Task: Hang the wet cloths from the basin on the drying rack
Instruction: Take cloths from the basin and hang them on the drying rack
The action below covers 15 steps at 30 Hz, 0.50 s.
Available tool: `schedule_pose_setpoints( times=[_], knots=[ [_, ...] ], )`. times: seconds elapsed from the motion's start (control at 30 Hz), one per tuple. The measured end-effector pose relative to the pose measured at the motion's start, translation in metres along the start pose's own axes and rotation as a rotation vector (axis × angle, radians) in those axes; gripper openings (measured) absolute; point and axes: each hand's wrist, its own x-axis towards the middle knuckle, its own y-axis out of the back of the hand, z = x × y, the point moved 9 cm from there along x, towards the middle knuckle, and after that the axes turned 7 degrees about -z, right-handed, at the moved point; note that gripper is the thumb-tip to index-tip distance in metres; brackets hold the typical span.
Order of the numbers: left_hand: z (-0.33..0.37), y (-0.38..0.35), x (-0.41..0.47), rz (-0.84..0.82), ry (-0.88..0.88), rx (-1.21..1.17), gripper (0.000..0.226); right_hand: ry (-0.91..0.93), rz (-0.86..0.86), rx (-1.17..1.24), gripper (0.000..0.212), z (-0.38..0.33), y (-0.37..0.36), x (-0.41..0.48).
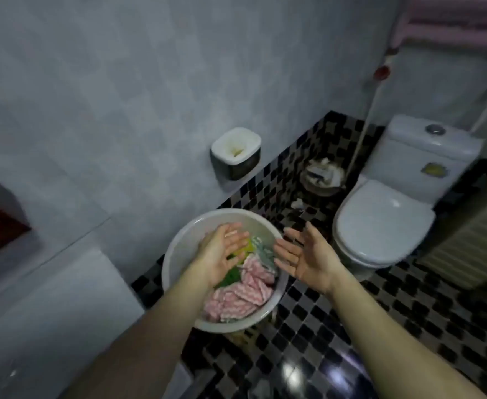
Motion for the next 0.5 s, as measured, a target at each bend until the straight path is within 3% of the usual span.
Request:
schedule_pose_setpoints(
  times=[0.1,0.27,0.43,0.5],
  knots=[
    [-0.028,0.036,0.010,0.075,0.108,0.053,0.027,-0.095,0.067,0.011,0.052,0.030,0.015,0.025],
    [-0.065,0.071,0.032,0.123,0.210,0.160,0.028,-0.184,0.101,0.016,0.064,0.065,0.039,0.063],
    [-0.094,0.079,0.055,0.033,0.295,0.413,0.033,-0.185,0.121,0.039,0.062,0.076,0.046,0.088],
    [-0.094,0.069,0.060,-0.087,0.251,0.676,0.041,-0.191,0.168,-0.026,0.056,0.079,0.048,0.091]
  ],
)
